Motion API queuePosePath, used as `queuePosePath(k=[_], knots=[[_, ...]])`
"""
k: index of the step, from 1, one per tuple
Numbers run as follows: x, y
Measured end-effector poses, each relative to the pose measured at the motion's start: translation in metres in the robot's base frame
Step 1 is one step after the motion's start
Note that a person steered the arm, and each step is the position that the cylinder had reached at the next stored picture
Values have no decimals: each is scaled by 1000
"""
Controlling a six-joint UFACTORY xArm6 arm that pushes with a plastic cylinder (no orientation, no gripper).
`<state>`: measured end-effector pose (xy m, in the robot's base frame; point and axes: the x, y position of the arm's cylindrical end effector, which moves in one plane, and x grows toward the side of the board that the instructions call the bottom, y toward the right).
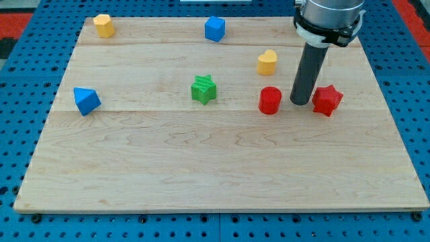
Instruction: Push the red circle towards the bottom center of the board
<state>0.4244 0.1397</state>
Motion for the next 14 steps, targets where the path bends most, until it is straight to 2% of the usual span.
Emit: queuePosePath(k=[2, 3, 4, 6, 7, 9, 10, 11, 14], knots=[[0, -21], [10, -62], [29, -127], [-26, -139], [3, -192], [75, -192], [93, -188], [67, -188], [87, -168]])
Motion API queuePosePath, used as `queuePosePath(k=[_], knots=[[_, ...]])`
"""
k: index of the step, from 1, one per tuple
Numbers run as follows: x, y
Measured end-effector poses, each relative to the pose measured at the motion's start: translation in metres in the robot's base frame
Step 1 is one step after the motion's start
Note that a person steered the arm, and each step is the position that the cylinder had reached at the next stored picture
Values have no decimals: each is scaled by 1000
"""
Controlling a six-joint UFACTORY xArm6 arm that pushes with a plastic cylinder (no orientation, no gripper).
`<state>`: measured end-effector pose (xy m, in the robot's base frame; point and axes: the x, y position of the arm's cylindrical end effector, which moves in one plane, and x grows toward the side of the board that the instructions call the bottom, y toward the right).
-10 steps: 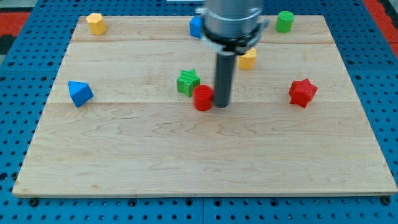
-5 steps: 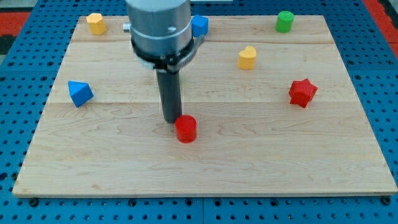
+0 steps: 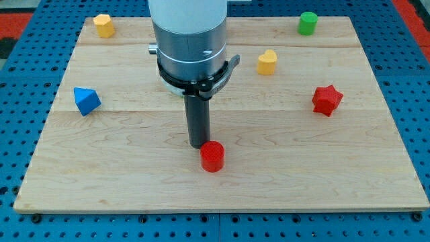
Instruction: Push the red circle towards the bottom center of the board
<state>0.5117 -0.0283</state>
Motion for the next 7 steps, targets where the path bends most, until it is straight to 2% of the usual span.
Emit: queuePosePath(k=[5, 7], knots=[[-9, -1], [-70, 2]])
